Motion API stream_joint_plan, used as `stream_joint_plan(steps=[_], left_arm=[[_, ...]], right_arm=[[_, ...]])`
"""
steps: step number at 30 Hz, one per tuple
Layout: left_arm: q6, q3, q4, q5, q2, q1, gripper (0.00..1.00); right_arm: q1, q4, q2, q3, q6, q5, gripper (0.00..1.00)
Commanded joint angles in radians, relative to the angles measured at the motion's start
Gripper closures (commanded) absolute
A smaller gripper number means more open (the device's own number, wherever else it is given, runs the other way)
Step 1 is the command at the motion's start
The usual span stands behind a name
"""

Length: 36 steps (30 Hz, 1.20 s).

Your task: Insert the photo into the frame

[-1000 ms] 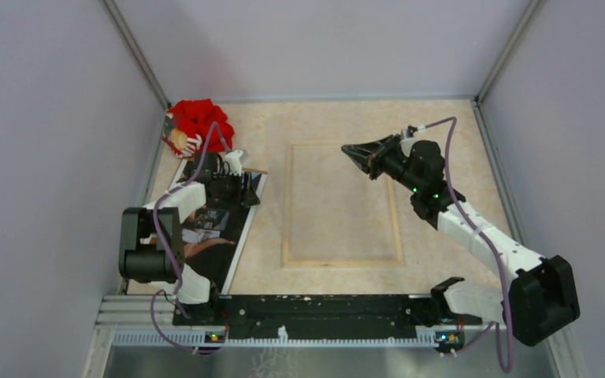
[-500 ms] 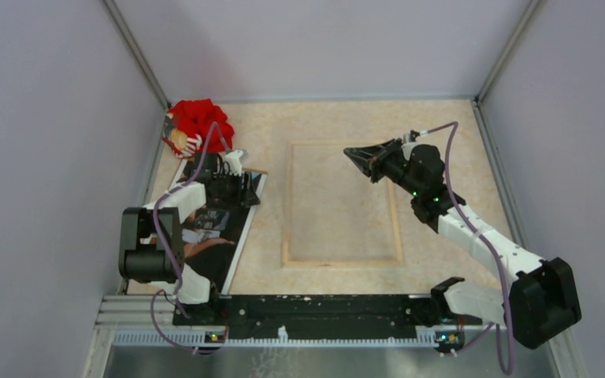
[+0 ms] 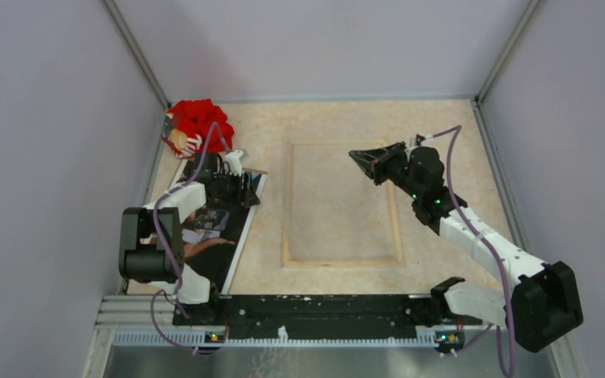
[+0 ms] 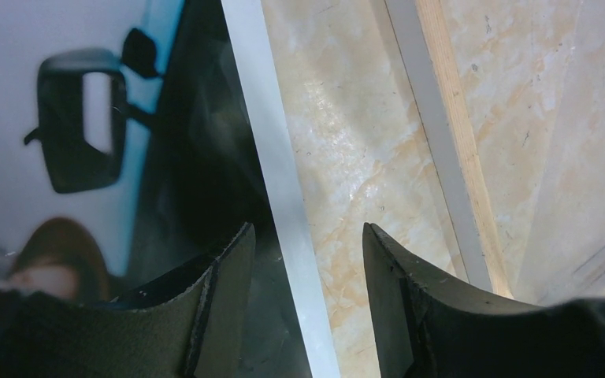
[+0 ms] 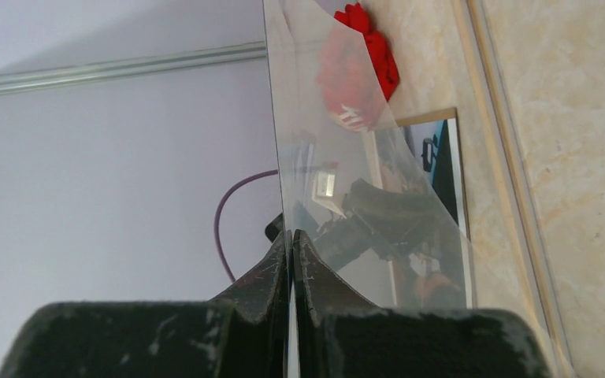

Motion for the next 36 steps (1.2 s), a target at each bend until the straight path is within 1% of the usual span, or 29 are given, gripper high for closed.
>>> stream_joint_plan(steps=[1, 7, 16, 21, 26, 27, 29, 31, 33, 34, 36], left_arm=[[0.016, 0.020, 0.007, 0.007, -0.007, 0.004, 0.40], [0.012, 0.028, 0.001, 0.008, -0.002, 0.004, 0.40], [0.000, 0.039, -0.002, 0.010, 0.003, 0.004, 0.40], [0.000, 0.038, -0.003, 0.007, 0.005, 0.003, 0.40], [0.003, 0.038, -0.007, 0.006, 0.010, 0.002, 0.40], [0.005, 0.035, -0.008, 0.005, 0.010, 0.002, 0.40], [0.007, 0.034, -0.008, 0.005, 0.010, 0.002, 0.40], [0.009, 0.035, -0.009, 0.005, 0.011, 0.002, 0.40], [0.012, 0.035, -0.008, 0.005, 0.013, 0.002, 0.40], [0.011, 0.037, -0.009, 0.005, 0.014, 0.001, 0.40], [0.010, 0.040, -0.011, 0.008, 0.015, 0.002, 0.40]], right_arm=[[0.009, -0.023, -0.050, -0.010, -0.015, 0.051, 1.00], [-0.002, -0.075, -0.092, -0.021, -0.028, 0.106, 1.00], [-0.050, -0.115, -0.087, -0.011, -0.061, 0.083, 1.00], [-0.065, -0.144, -0.087, -0.007, -0.086, 0.101, 1.00], [-0.140, -0.173, -0.053, 0.004, -0.129, 0.026, 1.00], [-0.165, -0.192, -0.047, 0.012, -0.150, 0.004, 0.97], [-0.212, -0.238, -0.032, 0.037, -0.205, -0.042, 0.85], [-0.256, -0.289, -0.006, 0.068, -0.260, -0.102, 0.81], [-0.287, -0.325, 0.039, 0.096, -0.310, -0.156, 0.74], [-0.297, -0.351, 0.058, 0.105, -0.330, -0.179, 0.72], [-0.314, -0.369, 0.079, 0.099, -0.356, -0.231, 0.68]])
